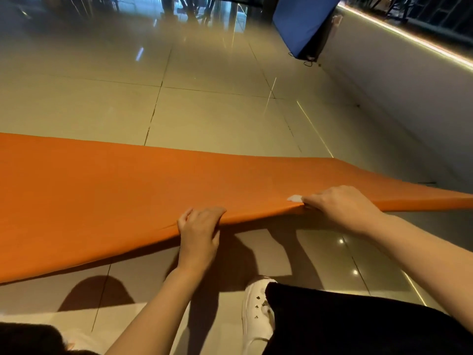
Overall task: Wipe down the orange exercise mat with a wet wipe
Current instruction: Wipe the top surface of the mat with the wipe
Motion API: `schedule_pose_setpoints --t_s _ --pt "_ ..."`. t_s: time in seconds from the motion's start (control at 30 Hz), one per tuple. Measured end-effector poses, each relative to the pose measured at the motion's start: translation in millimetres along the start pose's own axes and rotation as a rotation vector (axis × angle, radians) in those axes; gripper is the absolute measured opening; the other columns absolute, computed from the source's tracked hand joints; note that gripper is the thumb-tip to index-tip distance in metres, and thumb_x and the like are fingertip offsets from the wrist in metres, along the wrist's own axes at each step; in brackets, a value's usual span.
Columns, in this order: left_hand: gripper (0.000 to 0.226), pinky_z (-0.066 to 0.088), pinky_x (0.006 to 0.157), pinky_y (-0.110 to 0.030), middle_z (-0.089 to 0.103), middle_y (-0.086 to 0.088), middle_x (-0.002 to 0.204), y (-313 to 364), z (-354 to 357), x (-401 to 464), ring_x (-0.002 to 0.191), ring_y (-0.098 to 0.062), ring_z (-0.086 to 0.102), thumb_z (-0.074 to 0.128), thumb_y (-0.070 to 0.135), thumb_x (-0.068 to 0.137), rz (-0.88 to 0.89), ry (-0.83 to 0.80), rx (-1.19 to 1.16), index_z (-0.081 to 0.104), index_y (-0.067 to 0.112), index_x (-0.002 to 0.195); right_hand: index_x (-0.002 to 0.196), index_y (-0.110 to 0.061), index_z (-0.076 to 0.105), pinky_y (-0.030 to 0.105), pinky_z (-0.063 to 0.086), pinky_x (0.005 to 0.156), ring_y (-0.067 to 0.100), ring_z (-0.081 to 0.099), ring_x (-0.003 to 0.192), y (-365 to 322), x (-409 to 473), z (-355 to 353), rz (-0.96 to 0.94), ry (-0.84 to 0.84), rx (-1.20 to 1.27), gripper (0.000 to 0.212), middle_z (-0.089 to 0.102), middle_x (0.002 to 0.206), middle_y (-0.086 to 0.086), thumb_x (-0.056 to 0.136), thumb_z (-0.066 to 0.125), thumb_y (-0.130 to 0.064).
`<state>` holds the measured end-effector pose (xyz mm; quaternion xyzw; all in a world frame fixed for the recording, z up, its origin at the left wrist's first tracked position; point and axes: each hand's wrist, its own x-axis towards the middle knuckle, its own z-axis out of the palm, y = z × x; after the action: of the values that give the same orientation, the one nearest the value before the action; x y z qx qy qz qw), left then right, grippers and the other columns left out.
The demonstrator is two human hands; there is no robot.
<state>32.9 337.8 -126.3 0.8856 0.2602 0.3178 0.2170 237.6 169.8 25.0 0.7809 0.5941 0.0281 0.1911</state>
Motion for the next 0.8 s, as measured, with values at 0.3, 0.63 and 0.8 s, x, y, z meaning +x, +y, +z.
schedule_pose_setpoints --t_s 0.3,0.63,0.8 --pt "0.041 0.02 0.081 -0.024 0.072 -0.008 0.1 17.6 -32.1 49.7 0.098 -0.018 0.051 0.057 0.003 0.067 0.09 0.323 0.037 0.072 0.009 0.105 0.094 -0.015 0.071 0.027 0.038 0.051 0.034 0.068 0.066 28.3 1.3 -21.5 0.014 0.447 0.12 0.018 0.07 0.077 0.011 0.079 0.074 -0.007" --pt "0.064 0.041 0.077 -0.036 0.073 -0.004 0.108 -39.5 88.7 -7.8 0.091 -0.028 0.065 0.076 -0.009 0.054 0.119 -0.201 0.045 0.067 0.019 0.111 0.102 -0.014 0.072 0.039 0.049 0.062 0.034 0.068 0.083 -8.2 14.9 158.3 0.286 0.078 0.394 0.027 0.073 0.092 0.013 0.08 0.069 0.003" --pt "0.068 0.051 0.066 -0.037 0.074 -0.001 0.105 -61.4 122.2 -56.7 0.095 -0.021 0.056 0.094 -0.002 0.038 0.18 -0.398 0.114 0.076 0.016 0.101 0.095 -0.013 0.073 0.039 0.048 0.054 0.037 0.067 0.07 -44.6 -1.7 242.0 0.36 -0.06 0.538 0.017 0.073 0.083 0.014 0.08 0.074 -0.004"
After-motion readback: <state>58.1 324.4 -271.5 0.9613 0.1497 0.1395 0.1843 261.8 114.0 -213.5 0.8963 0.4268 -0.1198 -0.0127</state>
